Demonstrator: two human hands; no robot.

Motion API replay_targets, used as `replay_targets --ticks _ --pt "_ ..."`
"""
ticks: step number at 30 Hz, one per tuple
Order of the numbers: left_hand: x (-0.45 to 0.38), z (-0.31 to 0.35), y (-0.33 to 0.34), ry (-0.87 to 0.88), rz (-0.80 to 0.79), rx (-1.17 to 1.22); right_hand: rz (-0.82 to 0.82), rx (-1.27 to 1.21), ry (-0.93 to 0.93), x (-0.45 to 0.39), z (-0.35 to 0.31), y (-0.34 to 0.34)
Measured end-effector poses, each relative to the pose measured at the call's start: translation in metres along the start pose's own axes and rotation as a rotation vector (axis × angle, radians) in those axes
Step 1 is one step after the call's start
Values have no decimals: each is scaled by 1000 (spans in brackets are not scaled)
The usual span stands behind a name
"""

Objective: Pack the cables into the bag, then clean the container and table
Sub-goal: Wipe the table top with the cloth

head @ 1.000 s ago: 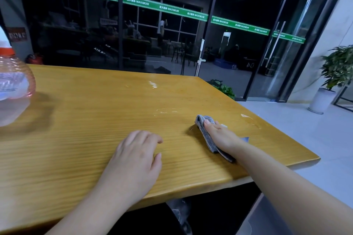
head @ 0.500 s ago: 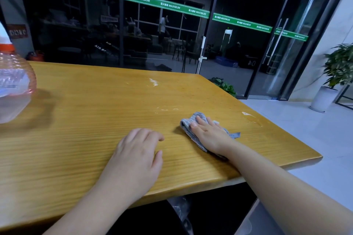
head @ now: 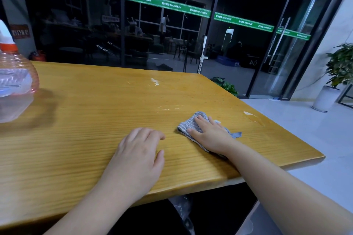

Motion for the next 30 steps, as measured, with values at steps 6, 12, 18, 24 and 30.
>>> replay_targets --ticks 6,12,18,24,30 --pt "-1 0 1 -17 -38 29 15 29 -10 -12 1 4" --pt "0 0 0 -44 -54 60 72 41 0 -38 -2 6" --pt "-1 0 -1 -50 -88 91 69 48 135 -60 0 3" --pt "-1 1 -6 -60 -94 94 86 28 389 -72 -3 1" --pt "-1 0 -6 -106 -115 134 101 115 369 -87 0 -5"
Point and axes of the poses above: each hand's wrist, its own x-axis away from the middle knuckle, its own y-axis out of the palm, z = x × y, the point moved 3 cm from there along -x, towards the middle knuckle
